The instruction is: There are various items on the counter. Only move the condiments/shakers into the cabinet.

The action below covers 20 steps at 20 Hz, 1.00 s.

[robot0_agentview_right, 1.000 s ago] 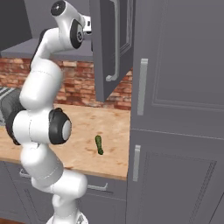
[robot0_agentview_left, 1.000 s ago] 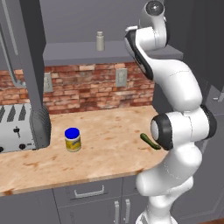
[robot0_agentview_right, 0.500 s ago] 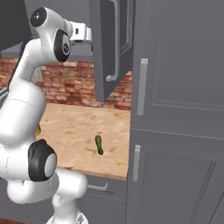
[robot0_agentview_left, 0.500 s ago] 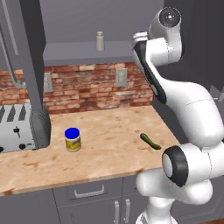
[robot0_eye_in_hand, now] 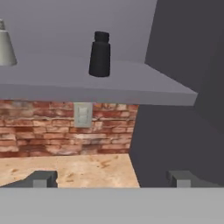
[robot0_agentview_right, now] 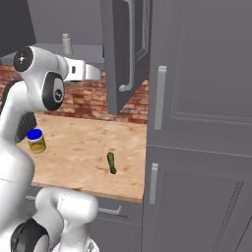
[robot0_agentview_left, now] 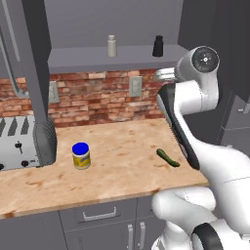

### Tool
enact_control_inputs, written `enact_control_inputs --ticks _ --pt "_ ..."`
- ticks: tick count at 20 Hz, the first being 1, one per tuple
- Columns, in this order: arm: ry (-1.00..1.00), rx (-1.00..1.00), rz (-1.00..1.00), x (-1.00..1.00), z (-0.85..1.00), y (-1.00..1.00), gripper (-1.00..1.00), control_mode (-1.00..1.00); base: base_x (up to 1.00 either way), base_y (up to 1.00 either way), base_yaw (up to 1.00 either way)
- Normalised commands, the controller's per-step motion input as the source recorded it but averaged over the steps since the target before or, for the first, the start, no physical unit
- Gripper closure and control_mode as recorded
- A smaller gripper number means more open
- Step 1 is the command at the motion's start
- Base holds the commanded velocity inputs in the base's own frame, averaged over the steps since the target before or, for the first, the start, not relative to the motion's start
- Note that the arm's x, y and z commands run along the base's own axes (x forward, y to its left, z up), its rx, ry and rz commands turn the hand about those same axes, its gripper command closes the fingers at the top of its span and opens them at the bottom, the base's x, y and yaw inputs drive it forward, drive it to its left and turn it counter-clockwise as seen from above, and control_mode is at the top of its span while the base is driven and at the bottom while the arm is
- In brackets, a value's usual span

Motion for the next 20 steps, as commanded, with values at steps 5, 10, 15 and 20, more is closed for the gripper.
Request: enact_control_inputs --ticks 5,10,15,20 --pt "0.07 -0.04 0.00 -1.00 -0.74 0.39 -1.00 -1.00 0.00 0.00 0.00" --pt "0.11 -0.12 0.16 -1.00 -0.75 0.73 -1.00 -1.00 0.00 0.00 0.00" --pt "0.10 -0.15 0.25 -1.00 -0.66 0.88 -1.00 -1.00 0.00 0.00 0.00" --pt "0.15 -0.06 0.37 -0.89 -0.49 0.75 -1.00 -1.00 0.00 0.00 0.00"
